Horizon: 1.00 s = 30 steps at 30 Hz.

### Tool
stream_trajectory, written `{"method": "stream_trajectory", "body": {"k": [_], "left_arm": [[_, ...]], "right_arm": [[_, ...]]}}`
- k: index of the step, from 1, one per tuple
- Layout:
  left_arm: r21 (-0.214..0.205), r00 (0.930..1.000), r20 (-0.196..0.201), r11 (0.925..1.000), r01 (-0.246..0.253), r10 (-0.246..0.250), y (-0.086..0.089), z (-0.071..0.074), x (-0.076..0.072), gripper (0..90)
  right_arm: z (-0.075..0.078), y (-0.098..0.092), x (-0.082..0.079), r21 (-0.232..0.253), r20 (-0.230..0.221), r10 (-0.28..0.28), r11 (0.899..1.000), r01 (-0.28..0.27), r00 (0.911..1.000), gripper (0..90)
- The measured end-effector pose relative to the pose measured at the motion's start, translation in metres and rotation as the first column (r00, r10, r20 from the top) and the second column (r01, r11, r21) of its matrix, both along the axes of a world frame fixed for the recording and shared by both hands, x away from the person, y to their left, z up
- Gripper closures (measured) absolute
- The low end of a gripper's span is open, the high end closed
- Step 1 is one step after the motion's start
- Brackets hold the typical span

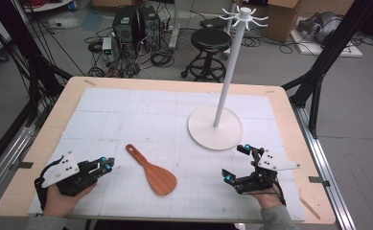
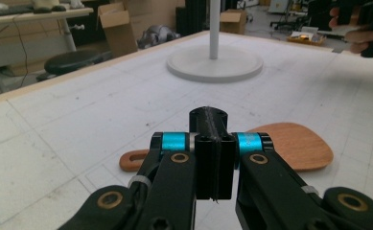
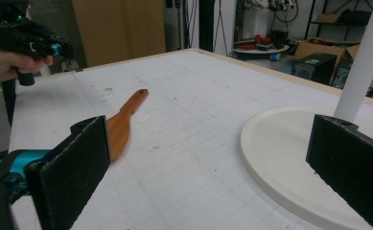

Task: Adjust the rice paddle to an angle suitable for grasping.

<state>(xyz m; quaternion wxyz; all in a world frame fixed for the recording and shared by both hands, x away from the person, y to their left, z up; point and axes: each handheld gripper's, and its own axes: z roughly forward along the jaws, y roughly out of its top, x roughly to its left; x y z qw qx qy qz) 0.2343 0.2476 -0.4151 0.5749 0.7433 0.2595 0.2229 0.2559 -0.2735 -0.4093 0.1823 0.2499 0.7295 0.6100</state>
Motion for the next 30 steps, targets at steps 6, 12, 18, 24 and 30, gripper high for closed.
{"method": "stream_trajectory", "body": {"k": [6,12,18,24,30], "left_arm": [[0.032,0.9991,-0.041,0.9994,-0.011,0.013,-0.003,-0.004,0.005,89.7],[0.072,0.9947,-0.100,0.9973,-0.015,0.023,-0.011,-0.009,0.016,89.7],[0.076,0.9842,-0.174,0.9969,-0.020,0.033,-0.020,-0.011,0.040,89.7],[0.130,0.9784,-0.206,0.9914,0.011,0.016,-0.030,-0.018,0.054,89.6],[0.140,0.9665,-0.256,0.9900,0.018,0.018,-0.035,-0.024,0.064,89.6]], "right_arm": [[-0.001,0.001,0.000,-0.010,-0.006,0.008,1.000,-0.008,1.0000,0.0],[-0.001,0.002,0.000,-0.011,-0.009,0.009,1.000,-0.009,0.9999,0.0],[-0.002,0.004,0.001,-0.022,-0.008,0.025,0.999,-0.025,0.9997,0.0],[-0.002,0.004,0.002,-0.020,-0.006,0.030,0.999,-0.030,0.9995,0.0],[-0.002,0.004,0.001,-0.023,-0.008,0.031,0.999,-0.031,0.9995,0.0]]}}
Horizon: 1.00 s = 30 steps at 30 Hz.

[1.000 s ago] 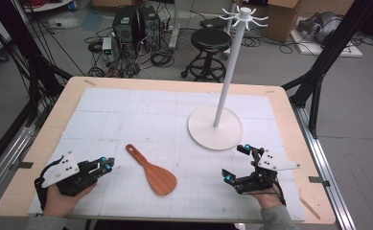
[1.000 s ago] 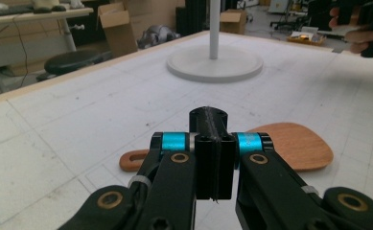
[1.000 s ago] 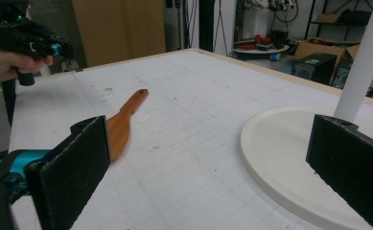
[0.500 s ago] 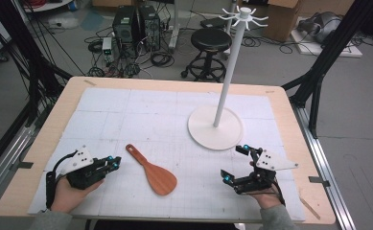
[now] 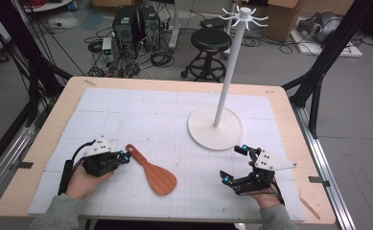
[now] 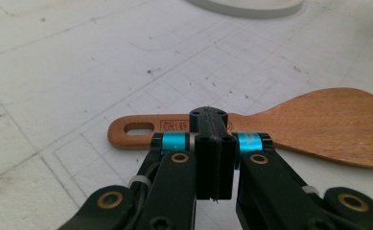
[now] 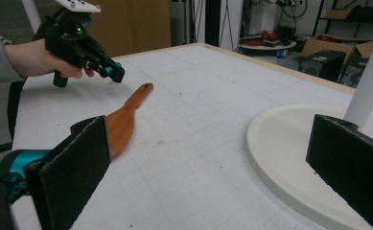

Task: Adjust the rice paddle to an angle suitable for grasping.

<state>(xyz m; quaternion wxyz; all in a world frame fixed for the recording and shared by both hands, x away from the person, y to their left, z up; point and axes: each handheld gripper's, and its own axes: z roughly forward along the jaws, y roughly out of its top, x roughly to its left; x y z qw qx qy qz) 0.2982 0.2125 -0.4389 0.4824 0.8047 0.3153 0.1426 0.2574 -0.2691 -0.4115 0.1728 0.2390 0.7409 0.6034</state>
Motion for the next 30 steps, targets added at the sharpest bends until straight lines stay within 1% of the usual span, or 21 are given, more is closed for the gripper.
{"method": "stream_trajectory", "body": {"k": [2,3,4,6,7,8,9,11,16,21,23,24,27,30], "left_arm": [[0.006,0.9999,-0.016,1.0000,-0.001,0.001,-0.001,-0.003,0.003,89.6],[0.018,0.9997,-0.024,0.9998,-0.009,0.009,-0.002,-0.005,0.005,89.6],[0.016,0.9990,-0.040,0.9997,-0.017,0.018,-0.003,-0.006,0.006,89.6],[0.035,0.9980,-0.057,0.9991,-0.023,0.025,-0.005,-0.008,0.009,89.6],[0.061,0.9980,-0.060,0.9980,-0.015,0.018,-0.006,-0.009,0.010,89.6],[0.075,0.9974,-0.068,0.9970,-0.019,0.024,-0.008,-0.010,0.010,89.7],[0.075,0.9974,-0.068,0.9970,-0.019,0.024,-0.008,-0.010,0.010,89.6],[0.096,0.9966,-0.078,0.9952,-0.019,0.026,-0.011,-0.011,0.013,89.7],[0.096,0.9956,-0.087,0.9950,-0.024,0.033,-0.011,-0.011,0.014,89.6],[0.079,0.9933,-0.105,0.9961,-0.040,0.048,-0.012,-0.012,0.019,89.6],[0.082,0.9930,-0.107,0.9957,-0.042,0.051,-0.013,-0.012,0.020,89.6],[0.091,0.9939,-0.097,0.9949,-0.044,0.053,-0.014,-0.011,0.019,89.5],[0.090,0.9935,-0.101,0.9950,-0.043,0.052,-0.015,-0.011,0.020,89.6],[0.102,0.9936,-0.099,0.9937,-0.045,0.056,-0.019,-0.011,0.024,89.6]], "right_arm": [[0.000,0.000,0.000,-0.003,-0.003,-0.001,1.000,0.001,1.0000,0.0],[-0.001,0.000,0.001,-0.003,-0.001,-0.001,1.000,0.001,1.0000,0.0],[-0.001,0.000,0.001,-0.002,0.001,-0.001,1.000,0.001,1.0000,0.0],[-0.001,0.000,0.001,-0.003,-0.004,0.001,1.000,-0.001,1.0000,0.0],[-0.001,0.000,0.002,-0.002,-0.002,0.001,1.000,-0.001,1.0000,0.0],[-0.001,0.000,0.002,-0.002,-0.002,0.001,1.000,-0.001,1.0000,0.0],[-0.001,0.000,0.002,-0.002,-0.002,0.000,1.000,0.000,1.0000,0.0],[-0.001,0.001,0.001,-0.005,-0.003,0.004,1.000,-0.004,1.0000,0.0],[-0.001,0.001,0.002,-0.013,0.004,0.001,1.000,-0.001,1.0000,0.0],[-0.002,0.001,0.003,-0.017,-0.002,-0.005,1.000,0.005,1.0000,0.0],[-0.002,0.002,0.004,-0.018,-0.002,-0.005,1.000,0.005,1.0000,0.0],[-0.002,0.002,0.004,-0.019,0.003,-0.002,1.000,0.002,1.0000,0.0],[-0.002,0.002,0.004,-0.018,-0.002,-0.004,1.000,0.004,1.0000,0.0],[-0.002,0.003,0.006,-0.021,0.003,0.001,1.000,-0.001,1.0000,0.0]]}}
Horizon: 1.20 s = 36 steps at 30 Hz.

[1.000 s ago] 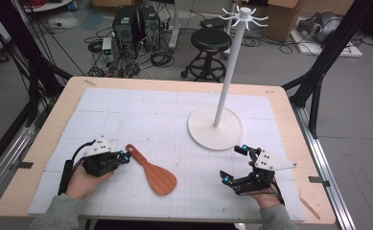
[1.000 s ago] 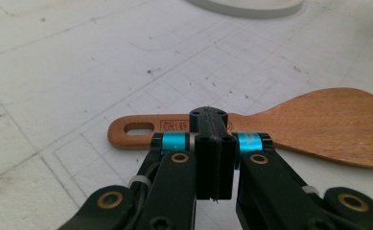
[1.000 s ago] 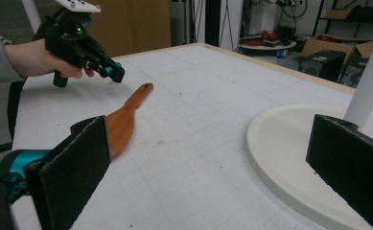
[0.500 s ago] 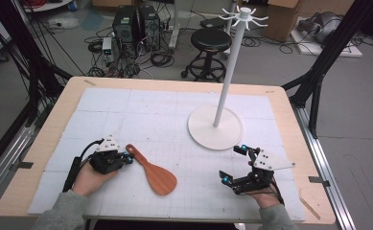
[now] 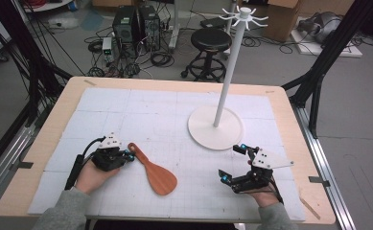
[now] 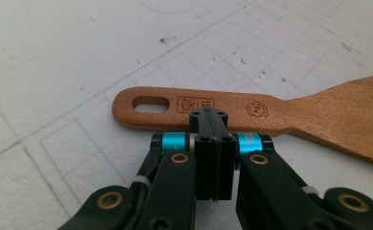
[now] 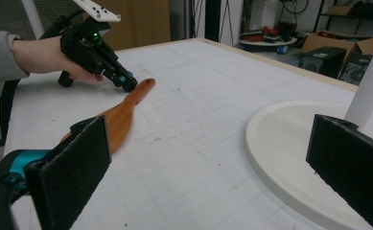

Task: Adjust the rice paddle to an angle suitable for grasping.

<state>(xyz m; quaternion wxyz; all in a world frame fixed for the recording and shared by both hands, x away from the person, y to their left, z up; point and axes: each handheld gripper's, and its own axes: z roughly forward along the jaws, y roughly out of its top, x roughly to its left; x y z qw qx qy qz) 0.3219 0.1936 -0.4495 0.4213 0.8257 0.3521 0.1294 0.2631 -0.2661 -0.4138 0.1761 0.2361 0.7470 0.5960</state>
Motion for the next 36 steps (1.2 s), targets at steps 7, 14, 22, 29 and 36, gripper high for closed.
{"method": "stream_trajectory", "body": {"k": [7,14,22,29,36], "left_arm": [[-0.011,0.9999,-0.004,0.9999,-0.011,0.011,-0.008,-0.001,0.009,89.5],[0.016,0.9997,0.016,0.9997,-0.019,0.019,-0.010,0.001,0.006,89.6],[-0.070,0.9970,0.020,0.9946,0.076,-0.075,-0.031,0.012,-0.002,89.6],[-0.064,0.9874,0.017,0.9853,0.158,-0.158,-0.052,0.016,-0.005,89.6],[-0.071,0.9816,-0.005,0.9792,0.190,-0.191,-0.076,0.013,-0.005,89.6]], "right_arm": [[0.000,0.000,0.001,0.001,-0.009,0.001,1.000,-0.001,1.0000,0.0],[0.000,0.000,0.001,-0.005,-0.008,-0.003,1.000,0.002,1.0000,0.0],[0.000,0.000,0.001,-0.003,-0.009,0.000,1.000,0.000,1.0000,0.0],[0.000,0.000,0.001,-0.004,-0.008,-0.001,1.000,0.001,1.0000,0.0],[0.000,0.000,0.001,-0.002,-0.009,-0.003,1.000,0.003,0.9999,0.0]]}}
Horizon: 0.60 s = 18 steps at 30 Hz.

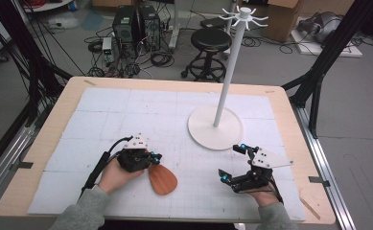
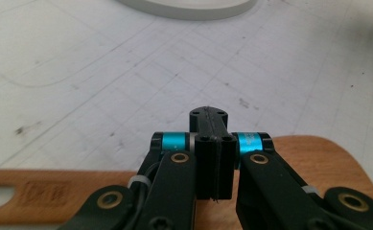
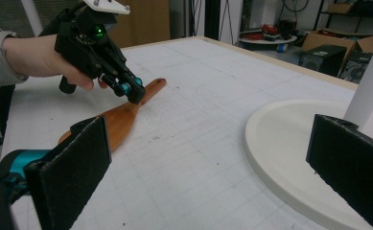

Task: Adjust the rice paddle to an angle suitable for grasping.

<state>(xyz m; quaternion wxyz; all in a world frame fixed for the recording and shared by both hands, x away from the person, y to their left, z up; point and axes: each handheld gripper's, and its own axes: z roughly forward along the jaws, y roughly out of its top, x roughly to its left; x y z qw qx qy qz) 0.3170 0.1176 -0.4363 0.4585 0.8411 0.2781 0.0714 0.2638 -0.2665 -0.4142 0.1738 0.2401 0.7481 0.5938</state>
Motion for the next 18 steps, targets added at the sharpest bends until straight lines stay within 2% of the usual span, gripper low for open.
{"method": "stream_trajectory", "body": {"k": [1,2,5,8,9,11,13,18], "left_arm": [[0.003,1.0000,-0.003,1.0000,0.007,-0.007,-0.004,-0.001,0.000,89.6],[0.025,0.9996,-0.018,0.9995,0.021,-0.021,-0.012,-0.004,0.000,89.6],[0.048,0.9987,-0.030,0.9980,0.042,-0.041,-0.019,-0.006,0.002,89.6],[0.053,0.9978,-0.036,0.9969,0.058,-0.056,-0.029,-0.008,0.002,89.6],[0.078,0.9967,-0.040,0.9943,0.073,-0.070,-0.034,-0.010,0.002,89.6],[0.077,0.9970,-0.036,0.9945,0.071,-0.068,-0.035,-0.010,0.002,89.6],[0.076,0.9963,-0.065,0.9953,0.061,-0.056,-0.033,-0.009,0.002,89.6],[0.102,0.9964,-0.057,0.9925,0.068,-0.062,-0.033,-0.007,-0.003,89.7]], "right_arm": [[0.000,0.000,0.000,-0.002,0.004,0.000,1.000,0.000,1.0000,0.0],[0.000,0.000,0.000,-0.003,0.003,0.005,1.000,-0.005,1.0000,0.0],[-0.001,0.001,0.000,-0.006,-0.008,0.006,1.000,-0.006,1.0000,0.0],[-0.001,0.001,0.001,-0.008,-0.005,0.005,1.000,-0.005,1.0000,0.0],[-0.001,0.001,0.001,-0.008,-0.006,0.006,1.000,-0.006,1.0000,0.0],[-0.001,0.001,0.001,-0.007,-0.008,0.005,1.000,-0.005,1.0000,0.0],[-0.001,0.001,0.001,-0.006,-0.009,0.005,1.000,-0.005,0.9999,0.0],[-0.001,0.001,0.000,-0.010,-0.011,0.007,1.000,-0.007,0.9999,0.0]]}}
